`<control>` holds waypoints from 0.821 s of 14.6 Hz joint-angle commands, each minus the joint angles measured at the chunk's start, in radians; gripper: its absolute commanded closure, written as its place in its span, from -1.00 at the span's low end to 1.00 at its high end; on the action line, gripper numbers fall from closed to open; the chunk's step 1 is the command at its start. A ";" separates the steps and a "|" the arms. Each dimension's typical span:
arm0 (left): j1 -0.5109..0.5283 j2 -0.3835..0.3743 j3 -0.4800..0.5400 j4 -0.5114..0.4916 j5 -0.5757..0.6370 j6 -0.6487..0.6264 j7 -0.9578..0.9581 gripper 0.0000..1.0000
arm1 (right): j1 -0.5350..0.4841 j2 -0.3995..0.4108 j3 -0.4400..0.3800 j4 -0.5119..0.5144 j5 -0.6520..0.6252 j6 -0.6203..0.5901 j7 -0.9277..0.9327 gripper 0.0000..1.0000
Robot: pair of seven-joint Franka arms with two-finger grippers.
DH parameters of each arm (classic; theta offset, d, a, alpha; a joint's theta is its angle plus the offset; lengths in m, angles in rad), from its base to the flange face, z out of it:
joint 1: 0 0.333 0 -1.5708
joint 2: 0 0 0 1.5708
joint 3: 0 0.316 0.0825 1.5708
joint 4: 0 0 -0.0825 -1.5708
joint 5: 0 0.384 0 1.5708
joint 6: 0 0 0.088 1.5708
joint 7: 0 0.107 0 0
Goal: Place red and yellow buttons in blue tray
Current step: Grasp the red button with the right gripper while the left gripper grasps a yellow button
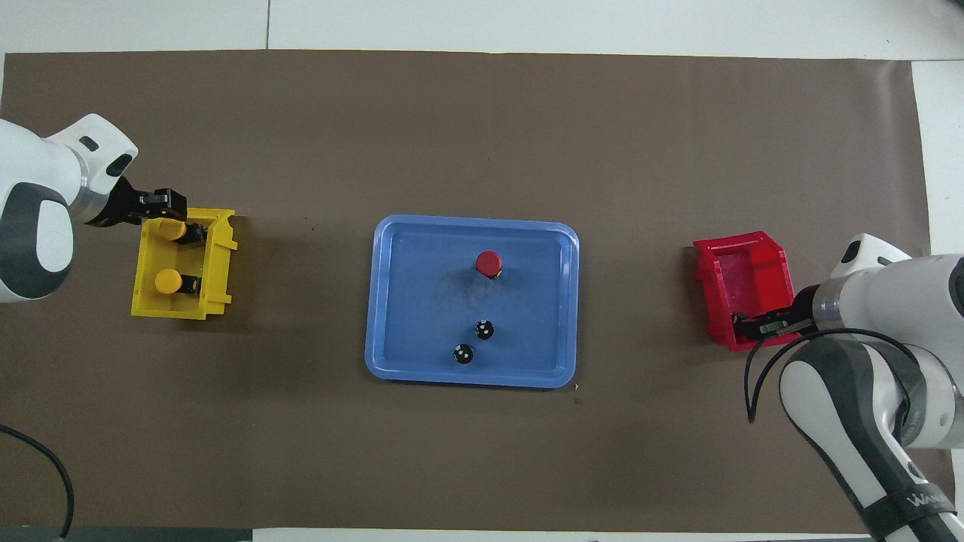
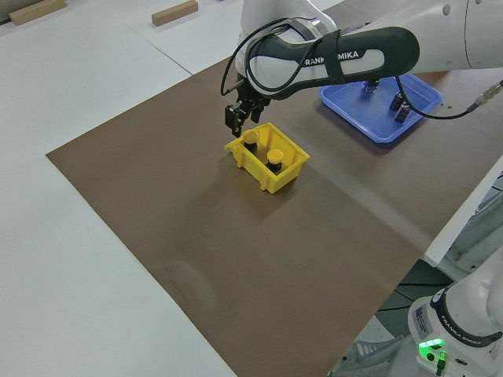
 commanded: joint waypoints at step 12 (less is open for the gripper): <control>-0.013 -0.020 0.004 -0.070 -0.016 0.035 0.032 -0.42 | 0.000 -0.010 0.002 -0.069 0.005 0.084 0.022 0.49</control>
